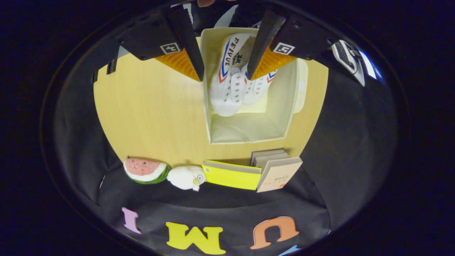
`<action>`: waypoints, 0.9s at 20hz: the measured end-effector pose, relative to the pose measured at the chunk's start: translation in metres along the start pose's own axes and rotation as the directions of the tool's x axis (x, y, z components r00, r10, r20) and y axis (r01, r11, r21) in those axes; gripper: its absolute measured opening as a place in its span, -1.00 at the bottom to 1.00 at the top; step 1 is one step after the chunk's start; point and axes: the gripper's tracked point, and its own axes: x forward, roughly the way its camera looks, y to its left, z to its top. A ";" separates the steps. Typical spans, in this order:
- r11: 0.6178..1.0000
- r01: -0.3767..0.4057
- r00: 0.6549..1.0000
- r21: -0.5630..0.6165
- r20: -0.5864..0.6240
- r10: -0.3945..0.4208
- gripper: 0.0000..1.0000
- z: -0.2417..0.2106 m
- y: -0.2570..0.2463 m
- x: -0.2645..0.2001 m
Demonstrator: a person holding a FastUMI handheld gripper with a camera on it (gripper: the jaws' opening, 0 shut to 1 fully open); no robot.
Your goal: Open the storage box then place both shoes into the box .Put the left shoe in first, then the right shoe, with the right side of both shoes facing outward in a uniform manner.
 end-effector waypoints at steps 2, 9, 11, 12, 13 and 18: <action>1.000 0.013 0.994 -0.002 0.105 -0.013 0.59 0.007 -0.006 -0.017; 0.997 0.062 0.912 0.050 0.403 -0.077 0.89 0.024 -0.042 -0.089; 0.995 0.086 0.869 0.056 0.485 -0.103 0.93 0.028 -0.050 -0.110; 0.994 0.095 0.849 0.058 0.516 -0.112 0.95 0.027 -0.053 -0.116; 0.993 0.103 0.834 0.063 0.539 -0.120 0.96 0.026 -0.055 -0.124; 0.987 0.151 0.763 0.064 0.627 -0.157 0.97 0.015 -0.062 -0.143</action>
